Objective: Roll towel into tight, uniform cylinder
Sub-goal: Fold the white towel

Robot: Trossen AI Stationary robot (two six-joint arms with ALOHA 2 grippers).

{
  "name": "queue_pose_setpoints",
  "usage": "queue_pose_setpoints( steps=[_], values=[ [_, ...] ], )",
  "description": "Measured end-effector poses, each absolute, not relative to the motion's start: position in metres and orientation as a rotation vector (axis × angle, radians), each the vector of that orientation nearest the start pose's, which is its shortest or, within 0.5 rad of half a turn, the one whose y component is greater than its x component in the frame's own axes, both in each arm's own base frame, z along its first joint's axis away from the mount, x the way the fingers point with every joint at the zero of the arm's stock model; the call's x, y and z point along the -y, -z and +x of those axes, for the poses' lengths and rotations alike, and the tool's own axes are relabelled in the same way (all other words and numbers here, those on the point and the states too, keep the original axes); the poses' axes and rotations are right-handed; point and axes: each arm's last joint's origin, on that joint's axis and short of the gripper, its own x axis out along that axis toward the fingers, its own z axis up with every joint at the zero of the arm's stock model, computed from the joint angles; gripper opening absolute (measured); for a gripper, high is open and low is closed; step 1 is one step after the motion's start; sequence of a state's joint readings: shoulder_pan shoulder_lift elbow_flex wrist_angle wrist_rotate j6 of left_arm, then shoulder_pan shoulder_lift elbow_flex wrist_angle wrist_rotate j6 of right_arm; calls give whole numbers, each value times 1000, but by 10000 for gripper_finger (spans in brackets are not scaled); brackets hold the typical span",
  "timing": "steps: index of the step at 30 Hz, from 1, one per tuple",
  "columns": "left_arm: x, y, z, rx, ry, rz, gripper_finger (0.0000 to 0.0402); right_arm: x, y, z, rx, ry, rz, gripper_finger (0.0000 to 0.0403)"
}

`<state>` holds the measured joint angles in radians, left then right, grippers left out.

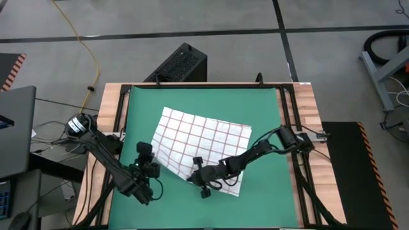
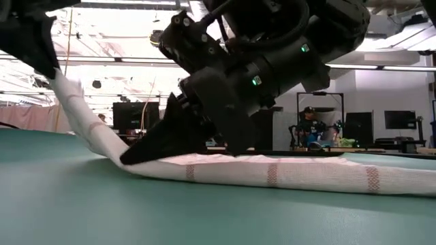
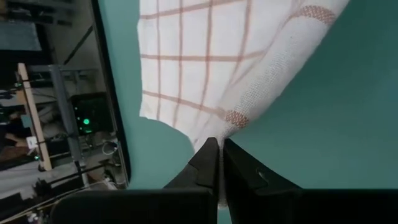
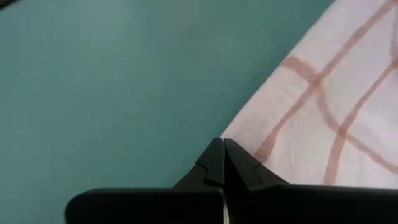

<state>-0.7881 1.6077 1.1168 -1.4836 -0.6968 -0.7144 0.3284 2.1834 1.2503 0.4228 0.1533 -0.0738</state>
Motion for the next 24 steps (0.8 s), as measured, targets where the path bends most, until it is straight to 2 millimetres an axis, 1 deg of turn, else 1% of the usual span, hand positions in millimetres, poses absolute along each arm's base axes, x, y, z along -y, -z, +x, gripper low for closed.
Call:
queue_pose_setpoints(
  steps=[3,4,8,10,12,17,21,24],
  values=[
    [153,-222,184,-1291,-435,756,0,-144,-111,426,-491,-229,-222,13],
    [152,-222,185,-1294,-438,753,0,-147,-115,425,-481,-235,-233,13],
    [152,-222,185,-1306,-438,743,0,-155,-144,421,-398,-216,-295,13],
    [152,-222,185,-1312,-436,737,0,-156,-150,421,-372,-196,-321,13],
    [152,-222,185,-1309,-440,728,0,-150,-146,422,-394,-171,-330,13],
    [153,-221,186,-1300,-440,713,0,-127,-122,431,-455,-103,-281,13],
    [153,-221,186,-1300,-439,714,0,-121,-120,434,-452,-100,-269,13],
    [153,-222,187,-1291,-435,733,0,-121,-120,434,-446,-119,-259,13]
  ],
)
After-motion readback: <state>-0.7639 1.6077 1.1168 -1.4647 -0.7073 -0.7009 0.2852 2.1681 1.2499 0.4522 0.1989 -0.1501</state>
